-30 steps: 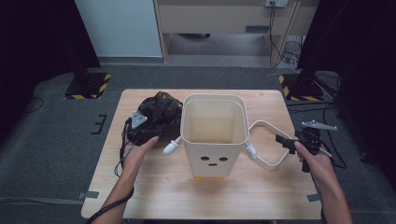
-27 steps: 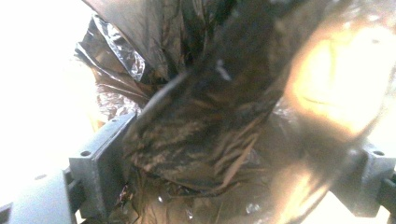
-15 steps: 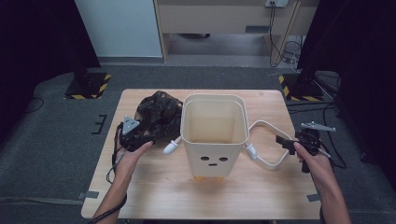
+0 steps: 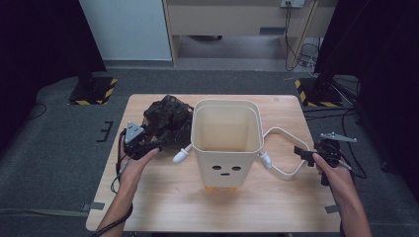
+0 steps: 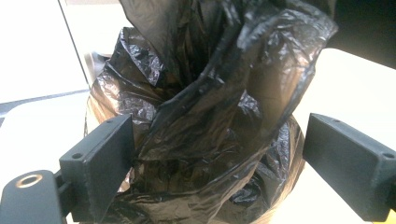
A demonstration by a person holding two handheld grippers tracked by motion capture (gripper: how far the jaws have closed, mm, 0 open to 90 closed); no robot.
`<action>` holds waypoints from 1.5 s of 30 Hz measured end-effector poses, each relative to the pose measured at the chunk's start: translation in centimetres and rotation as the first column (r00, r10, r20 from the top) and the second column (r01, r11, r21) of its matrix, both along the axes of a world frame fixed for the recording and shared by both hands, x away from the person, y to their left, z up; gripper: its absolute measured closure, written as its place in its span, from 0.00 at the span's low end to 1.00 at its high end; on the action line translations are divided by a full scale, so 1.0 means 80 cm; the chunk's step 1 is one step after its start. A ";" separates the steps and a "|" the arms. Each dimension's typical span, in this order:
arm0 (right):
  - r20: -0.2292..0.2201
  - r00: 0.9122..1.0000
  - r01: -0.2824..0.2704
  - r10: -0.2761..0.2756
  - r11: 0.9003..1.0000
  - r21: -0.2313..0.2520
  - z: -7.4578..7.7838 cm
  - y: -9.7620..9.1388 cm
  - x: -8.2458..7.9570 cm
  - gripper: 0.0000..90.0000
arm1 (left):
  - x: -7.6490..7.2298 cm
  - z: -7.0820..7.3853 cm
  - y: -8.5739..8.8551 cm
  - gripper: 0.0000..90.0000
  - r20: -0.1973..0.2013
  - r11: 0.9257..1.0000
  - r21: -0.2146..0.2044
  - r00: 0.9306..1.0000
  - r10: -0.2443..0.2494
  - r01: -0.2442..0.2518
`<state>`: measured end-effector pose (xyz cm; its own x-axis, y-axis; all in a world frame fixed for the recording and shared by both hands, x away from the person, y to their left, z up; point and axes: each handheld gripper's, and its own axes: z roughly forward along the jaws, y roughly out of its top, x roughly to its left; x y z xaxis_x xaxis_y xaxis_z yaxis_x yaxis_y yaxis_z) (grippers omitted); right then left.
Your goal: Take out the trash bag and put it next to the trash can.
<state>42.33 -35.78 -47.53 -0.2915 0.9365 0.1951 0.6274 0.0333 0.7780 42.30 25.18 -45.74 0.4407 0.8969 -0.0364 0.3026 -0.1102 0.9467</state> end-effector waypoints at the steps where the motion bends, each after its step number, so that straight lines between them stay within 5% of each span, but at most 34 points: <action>1: -0.005 1.000 0.011 -0.011 1.000 0.007 0.000 -0.001 0.000 0.06 | 0.000 0.000 0.000 0.10 0.002 1.000 0.000 1.000 -0.003 0.003; 13: -0.018 1.000 0.015 -0.015 1.000 -0.020 -0.017 -0.006 0.004 0.07 | -0.007 0.002 0.017 0.09 -0.002 1.000 0.005 1.000 0.029 -0.029; 25: -0.024 1.000 0.018 -0.020 0.996 -0.085 -0.028 -0.012 0.016 0.11 | -0.029 -0.019 0.035 0.08 -0.077 0.997 0.034 0.995 0.067 -0.065; 30: -0.027 0.998 0.048 -0.050 0.996 -0.080 -0.036 -0.024 0.023 0.16 | -0.039 -0.026 0.038 0.08 -0.102 0.997 0.027 0.992 0.071 -0.069; 33: -0.026 0.998 0.056 -0.059 0.995 -0.083 -0.039 -0.030 0.028 0.20 | -0.043 -0.032 0.039 0.08 -0.117 0.995 0.072 0.990 0.074 -0.066; 36: -0.026 0.998 0.061 -0.064 0.994 -0.096 -0.042 -0.034 0.031 0.26 | -0.044 -0.035 0.039 0.08 -0.130 0.995 0.076 0.989 0.075 -0.065; 45: -0.028 0.999 0.035 -0.040 0.989 -0.144 -0.048 -0.033 0.039 0.44 | -0.046 -0.039 0.035 0.08 -0.140 0.994 0.096 0.988 0.066 -0.053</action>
